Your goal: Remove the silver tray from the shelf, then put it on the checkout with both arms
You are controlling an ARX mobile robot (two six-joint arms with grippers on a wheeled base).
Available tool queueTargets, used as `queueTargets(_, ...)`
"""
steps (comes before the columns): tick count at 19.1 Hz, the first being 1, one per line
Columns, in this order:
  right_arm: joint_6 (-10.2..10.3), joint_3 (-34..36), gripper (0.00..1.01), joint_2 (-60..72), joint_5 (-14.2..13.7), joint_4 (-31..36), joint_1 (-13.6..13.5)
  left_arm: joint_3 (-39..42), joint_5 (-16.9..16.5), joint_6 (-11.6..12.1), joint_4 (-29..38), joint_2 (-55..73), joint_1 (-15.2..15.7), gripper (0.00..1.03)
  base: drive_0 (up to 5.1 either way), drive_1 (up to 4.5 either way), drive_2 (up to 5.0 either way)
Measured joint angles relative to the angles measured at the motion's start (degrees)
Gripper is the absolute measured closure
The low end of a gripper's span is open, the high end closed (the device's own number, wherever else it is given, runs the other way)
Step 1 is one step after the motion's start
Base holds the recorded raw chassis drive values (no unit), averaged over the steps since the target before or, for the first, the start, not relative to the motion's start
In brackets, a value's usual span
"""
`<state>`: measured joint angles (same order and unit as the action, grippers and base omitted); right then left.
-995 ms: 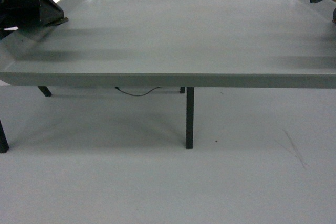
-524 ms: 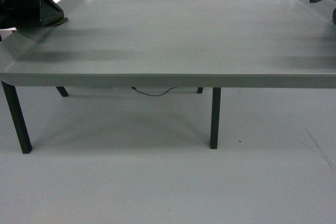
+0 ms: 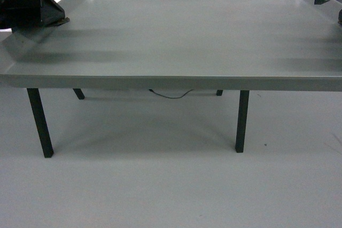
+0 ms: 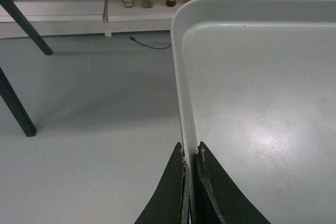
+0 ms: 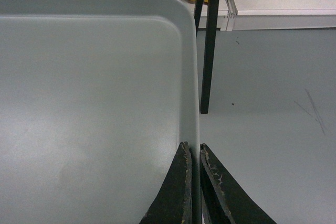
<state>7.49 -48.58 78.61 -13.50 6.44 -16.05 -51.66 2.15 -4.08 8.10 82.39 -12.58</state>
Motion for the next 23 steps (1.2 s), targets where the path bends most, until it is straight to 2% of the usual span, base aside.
queueTargets(23,0.0,0.0,0.99,0.0,0.0,-0.2,0.0,0.0,0.1,0.0,-0.3,0.0,0.0,0.99,0.0,4.20,-4.2)
